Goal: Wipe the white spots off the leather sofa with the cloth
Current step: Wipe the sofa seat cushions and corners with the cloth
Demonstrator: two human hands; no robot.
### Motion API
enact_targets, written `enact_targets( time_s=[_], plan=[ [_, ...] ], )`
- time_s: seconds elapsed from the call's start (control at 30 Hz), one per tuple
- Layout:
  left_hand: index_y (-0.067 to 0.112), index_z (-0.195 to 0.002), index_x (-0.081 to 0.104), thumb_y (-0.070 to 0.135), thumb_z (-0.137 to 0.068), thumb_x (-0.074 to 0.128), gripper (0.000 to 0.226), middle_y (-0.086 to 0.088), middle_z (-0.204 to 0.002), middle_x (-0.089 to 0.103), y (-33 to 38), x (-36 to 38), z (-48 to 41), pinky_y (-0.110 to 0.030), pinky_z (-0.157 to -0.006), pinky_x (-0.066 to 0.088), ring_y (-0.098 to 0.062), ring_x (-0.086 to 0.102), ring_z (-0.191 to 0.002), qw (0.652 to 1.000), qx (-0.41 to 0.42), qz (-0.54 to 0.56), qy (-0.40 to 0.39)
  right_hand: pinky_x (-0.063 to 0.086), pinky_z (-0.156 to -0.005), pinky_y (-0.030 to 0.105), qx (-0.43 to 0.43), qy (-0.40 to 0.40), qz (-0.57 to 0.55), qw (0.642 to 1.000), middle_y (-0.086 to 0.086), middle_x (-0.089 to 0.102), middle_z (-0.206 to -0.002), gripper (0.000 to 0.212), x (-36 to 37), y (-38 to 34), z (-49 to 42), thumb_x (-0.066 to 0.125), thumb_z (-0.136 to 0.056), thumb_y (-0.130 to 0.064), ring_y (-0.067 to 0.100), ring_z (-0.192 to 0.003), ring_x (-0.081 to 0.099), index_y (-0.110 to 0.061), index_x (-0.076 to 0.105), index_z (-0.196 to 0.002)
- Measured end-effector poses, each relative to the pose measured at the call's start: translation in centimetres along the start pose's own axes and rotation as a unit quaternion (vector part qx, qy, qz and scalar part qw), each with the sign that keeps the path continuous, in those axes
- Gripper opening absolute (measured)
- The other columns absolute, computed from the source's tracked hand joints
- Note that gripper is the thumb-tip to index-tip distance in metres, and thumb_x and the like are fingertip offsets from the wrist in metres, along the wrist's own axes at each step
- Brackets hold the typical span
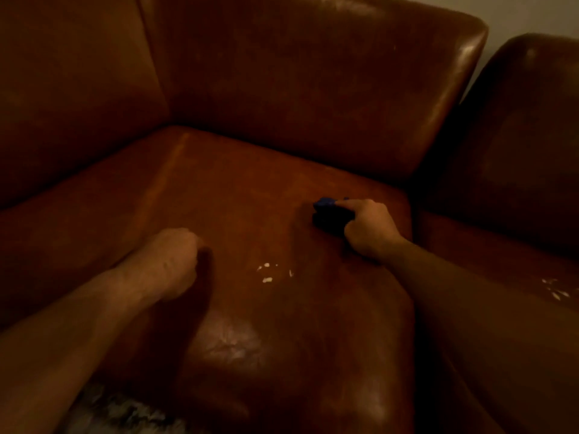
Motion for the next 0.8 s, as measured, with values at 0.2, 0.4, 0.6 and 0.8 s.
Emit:
enact_targets(
  time_s=[0.2,0.4,0.6,0.8],
  plan=[
    [0.02,-0.13,0.055,0.013,-0.094,0.048,0.038,-0.007,-0.127,0.054,0.2,1.2,1.1,-0.032,-0.094,0.046,-0.027,0.052,-0.119,0.999,-0.013,0.031,0.006,0.057,-0.073,0.042,-0.002,-0.076,0.07,0.995,0.01,0.058,-0.111,0.055,4.2,-2.3,2.2,0.043,-0.087,0.003,0.023,-0.076,0.059,-0.028,0.051,-0.131],
    [0.024,-0.135,0.05,0.013,-0.093,0.051,0.044,-0.006,-0.135,0.049,1.4,1.6,1.5,-0.033,-0.098,0.043,-0.027,0.048,-0.125,0.999,-0.024,0.049,-0.004,0.053,-0.083,0.043,-0.078,-0.16,0.051,0.983,0.012,0.06,-0.124,0.051,7.4,-5.9,7.1,0.042,-0.084,0.005,0.03,-0.1,0.06,-0.021,0.057,-0.125],
    [0.025,-0.134,0.051,0.011,-0.091,0.051,0.045,-0.004,-0.135,0.053,1.5,1.9,2.0,-0.034,-0.097,0.047,-0.027,0.052,-0.123,0.998,-0.027,0.055,0.003,0.054,-0.084,0.038,-0.121,-0.196,0.038,0.972,0.006,0.065,-0.117,0.048,8.6,-6.9,10.1,0.046,-0.078,0.001,0.027,-0.101,0.061,-0.024,0.065,-0.115],
    [0.023,-0.115,0.062,0.011,-0.088,0.053,0.03,-0.005,-0.117,0.061,3.2,0.7,0.9,-0.036,-0.086,0.05,-0.029,0.059,-0.11,0.998,-0.01,0.059,0.031,0.051,-0.079,0.027,-0.106,-0.129,-0.031,0.985,0.002,0.066,-0.113,0.049,3.3,-4.2,5.2,0.045,-0.076,0.007,0.018,-0.1,0.061,-0.021,0.068,-0.111]
  ],
)
Point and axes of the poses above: each hand's wrist, its own z-axis away from the middle knuckle, its own x-axis out of the palm, y = z × x, the point moved 3 cm from there along -z, towards the middle knuckle
